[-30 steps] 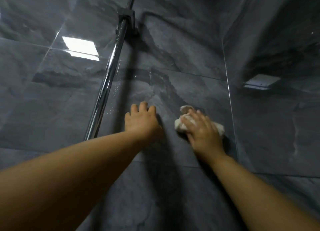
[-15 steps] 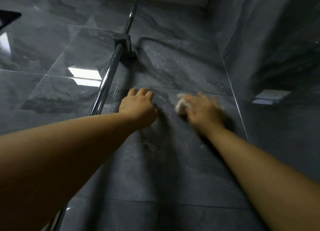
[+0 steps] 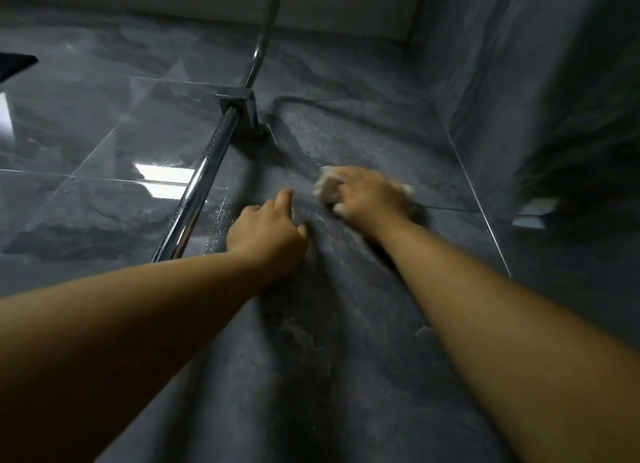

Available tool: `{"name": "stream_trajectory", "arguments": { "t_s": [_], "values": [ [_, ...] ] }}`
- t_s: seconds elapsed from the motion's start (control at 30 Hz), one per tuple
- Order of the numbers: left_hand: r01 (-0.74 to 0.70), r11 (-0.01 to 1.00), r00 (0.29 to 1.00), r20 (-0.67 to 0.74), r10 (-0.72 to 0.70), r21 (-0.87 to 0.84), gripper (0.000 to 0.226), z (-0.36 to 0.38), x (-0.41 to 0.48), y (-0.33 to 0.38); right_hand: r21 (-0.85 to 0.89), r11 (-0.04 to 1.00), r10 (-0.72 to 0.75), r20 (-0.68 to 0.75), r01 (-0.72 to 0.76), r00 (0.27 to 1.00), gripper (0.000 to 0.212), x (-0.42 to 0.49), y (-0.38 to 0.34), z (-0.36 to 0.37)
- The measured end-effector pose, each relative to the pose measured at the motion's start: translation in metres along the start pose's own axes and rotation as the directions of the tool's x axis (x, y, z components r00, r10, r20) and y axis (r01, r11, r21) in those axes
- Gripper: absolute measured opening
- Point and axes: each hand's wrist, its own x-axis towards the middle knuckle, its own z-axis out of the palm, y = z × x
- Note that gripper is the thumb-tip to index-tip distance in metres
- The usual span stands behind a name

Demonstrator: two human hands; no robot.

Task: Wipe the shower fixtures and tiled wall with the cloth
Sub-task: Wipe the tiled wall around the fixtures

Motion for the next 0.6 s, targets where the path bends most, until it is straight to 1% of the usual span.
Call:
{"name": "stream_trajectory", "arguments": {
  "t_s": [0.03,0.07,0.1,0.13,0.17,0.2,0.23,0.27,0.3,0.33,0.37,0.4,0.43,0.47,0.5,0.53,0.57,0.6],
  "values": [
    [0.007,1.0,0.999,0.051,-0.007,0.003,0.059,0.003,0.0,-0.001,-0.073,0.99,0.118,-0.03,-0.12,0.993,0.053,0.002,0.025,-0.002],
    [-0.01,1.0,0.995,0.094,0.008,0.026,0.06,0.005,0.0,-0.002,-0.128,0.958,0.25,-0.054,-0.255,0.967,0.053,0.003,0.049,-0.006],
    [-0.043,0.997,0.991,0.125,0.035,0.06,0.06,0.005,0.001,-0.003,-0.154,0.909,0.377,-0.089,-0.387,0.922,0.05,0.006,0.069,-0.009],
    [-0.075,0.994,0.988,0.141,0.062,0.085,0.058,0.004,0.002,-0.006,-0.156,0.839,0.511,-0.105,-0.521,0.853,0.047,0.013,0.08,-0.008],
    [-0.093,0.991,0.986,0.146,0.078,0.098,0.056,0.002,0.003,-0.007,-0.113,0.757,0.634,-0.114,-0.644,0.765,0.045,0.021,0.083,-0.008],
    [-0.096,0.99,0.987,0.141,0.081,0.105,0.053,-0.001,0.004,-0.007,-0.016,0.686,0.722,-0.11,-0.727,0.684,0.047,0.033,0.077,-0.004],
    [-0.087,0.99,0.99,0.122,0.073,0.112,0.05,-0.004,0.004,-0.006,0.128,0.661,0.75,-0.099,-0.739,0.654,0.05,0.041,0.063,-0.001],
    [-0.076,0.99,0.993,0.101,0.064,0.12,0.047,-0.007,0.005,-0.006,0.294,0.664,0.727,-0.042,-0.687,0.685,0.051,0.048,0.04,0.003],
    [-0.074,0.989,0.994,0.086,0.063,0.13,0.045,-0.009,0.004,-0.006,0.432,0.679,0.649,0.025,-0.594,0.76,0.046,0.053,0.011,0.006],
    [-0.082,0.987,0.994,0.08,0.071,0.14,0.043,-0.01,0.003,-0.005,0.515,0.711,0.52,0.075,-0.479,0.851,0.04,0.053,-0.019,0.011],
    [-0.093,0.983,0.994,0.077,0.082,0.155,0.042,-0.01,0.0,-0.004,0.521,0.791,0.334,0.069,-0.319,0.94,0.035,0.048,-0.048,0.015],
    [-0.109,0.979,0.993,0.072,0.098,0.171,0.042,-0.011,-0.001,-0.005,0.482,0.867,0.133,0.028,-0.13,0.991,0.031,0.044,-0.072,0.015],
    [-0.129,0.976,0.99,0.072,0.118,0.178,0.042,-0.012,-0.003,-0.006,0.387,0.922,-0.019,-0.026,0.028,0.999,0.028,0.041,-0.082,0.014],
    [-0.153,0.97,0.987,0.075,0.141,0.187,0.044,-0.012,-0.003,-0.006,0.322,0.936,-0.125,-0.07,0.141,0.99,0.027,0.044,-0.079,0.015],
    [-0.168,0.964,0.985,0.078,0.154,0.207,0.044,-0.013,-0.002,-0.007,0.283,0.941,-0.167,-0.086,0.184,0.982,0.027,0.047,-0.069,0.014],
    [-0.165,0.961,0.985,0.086,0.149,0.221,0.045,-0.014,0.0,-0.01,0.28,0.946,-0.141,-0.09,0.161,0.986,0.026,0.048,-0.056,0.013],
    [-0.157,0.962,0.985,0.102,0.137,0.222,0.045,-0.016,0.001,-0.012,0.251,0.965,-0.049,-0.121,0.078,0.991,0.027,0.05,-0.04,0.013],
    [-0.154,0.963,0.984,0.123,0.129,0.221,0.046,-0.016,0.002,-0.011,0.191,0.98,0.091,-0.156,-0.06,0.984,0.029,0.055,-0.023,0.012]
  ]
}}
